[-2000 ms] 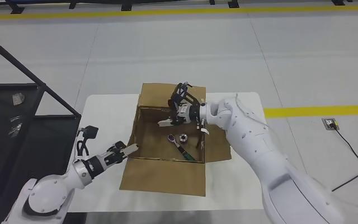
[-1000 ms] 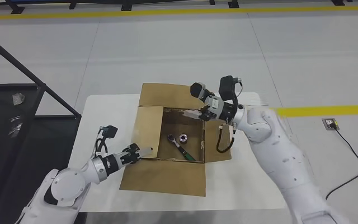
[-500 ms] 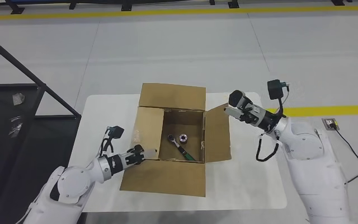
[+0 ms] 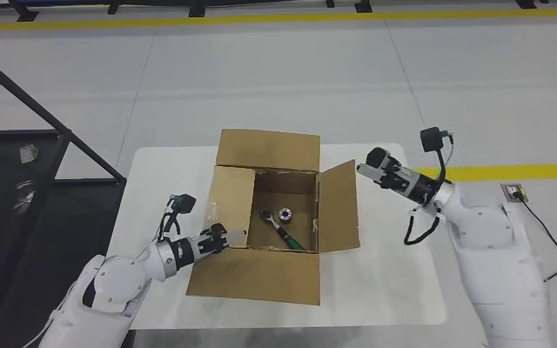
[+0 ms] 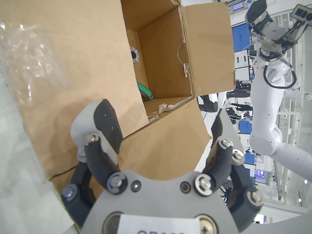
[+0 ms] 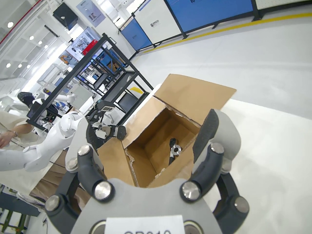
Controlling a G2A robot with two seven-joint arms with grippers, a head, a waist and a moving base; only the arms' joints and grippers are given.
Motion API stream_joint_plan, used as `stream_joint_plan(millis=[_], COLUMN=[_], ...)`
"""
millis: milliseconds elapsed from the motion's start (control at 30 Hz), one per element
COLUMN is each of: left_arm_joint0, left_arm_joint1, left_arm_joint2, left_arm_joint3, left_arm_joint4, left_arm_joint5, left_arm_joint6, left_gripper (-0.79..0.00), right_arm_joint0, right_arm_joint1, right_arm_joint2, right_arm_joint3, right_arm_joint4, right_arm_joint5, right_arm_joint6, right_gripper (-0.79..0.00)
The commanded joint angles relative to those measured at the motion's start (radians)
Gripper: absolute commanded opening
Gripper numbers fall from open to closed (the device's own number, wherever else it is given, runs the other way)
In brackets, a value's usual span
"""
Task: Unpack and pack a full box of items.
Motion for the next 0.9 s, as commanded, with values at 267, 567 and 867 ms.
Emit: stream_joint_plan(millis=[267, 567, 867], left_arm_joint0=[-0.003, -0.006, 0.033], left_arm_joint1=[-0.002, -0.006, -0.006], left_arm_joint2=[0.008, 0.020, -0.049], left_arm_joint3=[-0.007, 0.000, -0.026], left_arm_joint4=[0.034, 0.037, -0.018], left_arm_joint5=[0.011, 0.020, -0.022], left_arm_joint6=[0.037, 0.058, 0.161], left_gripper=[0.000, 0.000, 0.000], right_arm_joint0=[0.079, 0.163, 0.288], right_arm_joint1=[0.009, -0.003, -0.054], right_arm_joint2=[-0.108, -0.248, -0.455], right_arm_joint3=[0.082, 0.118, 0.282], right_arm_joint4=[0.054, 0.244, 0.251], right_arm_joint5=[0.056, -0.065, -0.126], right_arm_joint6=[0.267, 0.360, 0.227], right_gripper=[0.000, 0.000, 0.000])
